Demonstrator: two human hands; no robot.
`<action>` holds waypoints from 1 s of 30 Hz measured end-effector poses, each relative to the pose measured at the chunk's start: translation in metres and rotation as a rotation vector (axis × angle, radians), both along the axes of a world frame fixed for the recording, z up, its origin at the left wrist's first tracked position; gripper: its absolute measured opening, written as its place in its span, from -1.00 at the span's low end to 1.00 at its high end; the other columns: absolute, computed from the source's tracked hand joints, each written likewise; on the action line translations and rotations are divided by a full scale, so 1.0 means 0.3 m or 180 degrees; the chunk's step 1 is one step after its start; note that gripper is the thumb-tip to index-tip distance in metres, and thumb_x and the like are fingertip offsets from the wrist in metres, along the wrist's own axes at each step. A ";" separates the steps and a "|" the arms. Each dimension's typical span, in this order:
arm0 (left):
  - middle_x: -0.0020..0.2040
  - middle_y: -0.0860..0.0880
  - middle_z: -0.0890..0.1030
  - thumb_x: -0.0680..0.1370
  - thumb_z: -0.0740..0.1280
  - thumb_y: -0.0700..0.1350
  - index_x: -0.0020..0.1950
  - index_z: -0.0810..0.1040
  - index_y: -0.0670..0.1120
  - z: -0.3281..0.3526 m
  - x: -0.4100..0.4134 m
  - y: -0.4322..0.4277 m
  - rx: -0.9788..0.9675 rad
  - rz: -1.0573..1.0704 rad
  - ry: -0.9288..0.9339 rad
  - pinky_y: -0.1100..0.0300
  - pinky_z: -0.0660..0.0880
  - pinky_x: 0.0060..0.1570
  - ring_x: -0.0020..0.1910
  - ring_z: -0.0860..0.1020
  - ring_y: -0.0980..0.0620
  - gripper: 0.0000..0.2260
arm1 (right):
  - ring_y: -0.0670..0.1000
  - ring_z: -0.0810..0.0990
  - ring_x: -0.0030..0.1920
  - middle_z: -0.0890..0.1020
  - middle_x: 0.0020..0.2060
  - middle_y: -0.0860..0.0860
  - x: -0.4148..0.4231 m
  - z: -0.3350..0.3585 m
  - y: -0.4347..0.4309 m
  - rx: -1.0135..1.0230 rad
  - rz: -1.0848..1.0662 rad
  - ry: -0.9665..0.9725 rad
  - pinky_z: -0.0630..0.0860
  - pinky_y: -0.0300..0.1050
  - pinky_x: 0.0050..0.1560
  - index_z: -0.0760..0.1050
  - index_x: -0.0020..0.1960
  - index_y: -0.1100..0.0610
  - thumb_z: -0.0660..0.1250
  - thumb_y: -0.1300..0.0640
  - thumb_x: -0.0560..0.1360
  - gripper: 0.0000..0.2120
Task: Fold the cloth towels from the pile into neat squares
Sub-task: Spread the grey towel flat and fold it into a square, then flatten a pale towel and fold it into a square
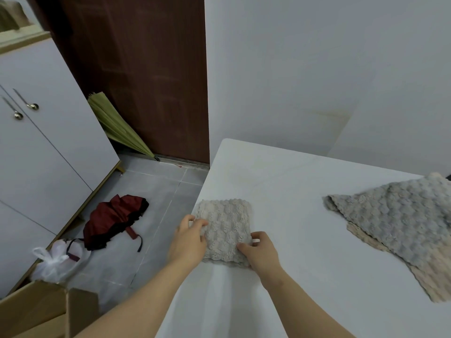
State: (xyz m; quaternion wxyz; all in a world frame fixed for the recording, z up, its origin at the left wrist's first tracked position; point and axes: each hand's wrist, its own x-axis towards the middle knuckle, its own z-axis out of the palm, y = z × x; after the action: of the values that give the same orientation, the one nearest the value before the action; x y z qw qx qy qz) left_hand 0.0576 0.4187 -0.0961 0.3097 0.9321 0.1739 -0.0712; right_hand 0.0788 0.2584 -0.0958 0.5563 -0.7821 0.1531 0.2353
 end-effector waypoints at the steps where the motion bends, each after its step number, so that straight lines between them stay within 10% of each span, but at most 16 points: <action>1: 0.39 0.04 0.20 0.57 0.16 -0.20 0.33 0.39 0.04 0.007 -0.003 -0.004 0.0197 -0.0031 0.0060 0.16 0.44 0.14 0.26 0.34 0.00 -0.66 | 0.08 0.56 0.02 0.53 0.01 0.06 -0.003 0.000 -0.001 -0.0113 0.0027 -0.0032 0.55 -0.03 0.01 0.36 0.11 0.12 0.35 0.17 0.44 -0.71; 8: 0.32 0.05 0.30 0.58 0.13 -0.13 0.34 0.35 0.07 0.062 -0.011 -0.084 0.1239 -0.0319 -0.0203 0.20 0.20 0.26 0.30 0.26 0.01 -0.67 | 0.02 0.46 -0.25 0.48 -0.21 -0.01 -0.032 0.005 -0.056 -0.0187 -0.0018 0.0048 0.36 -0.22 -0.32 0.35 0.13 0.13 0.28 0.15 0.48 -0.76; 30: 0.29 -0.02 0.41 0.60 0.09 -0.16 0.37 0.34 -0.03 0.095 0.050 -1.058 0.0928 -0.2386 -0.0595 0.15 0.30 0.20 0.25 0.36 -0.03 -0.66 | 0.04 0.47 0.14 0.52 0.12 0.03 -0.114 0.101 -1.102 -0.2488 0.0158 -0.0890 0.39 -0.15 -0.03 0.44 0.20 0.10 0.12 0.14 0.54 -0.73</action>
State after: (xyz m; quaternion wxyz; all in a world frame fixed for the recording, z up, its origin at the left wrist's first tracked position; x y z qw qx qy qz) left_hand 0.0726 0.1012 -0.0676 0.1414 0.9674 -0.1983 -0.0688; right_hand 0.0446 -0.0722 -0.0655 0.2270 -0.9624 0.1350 0.0644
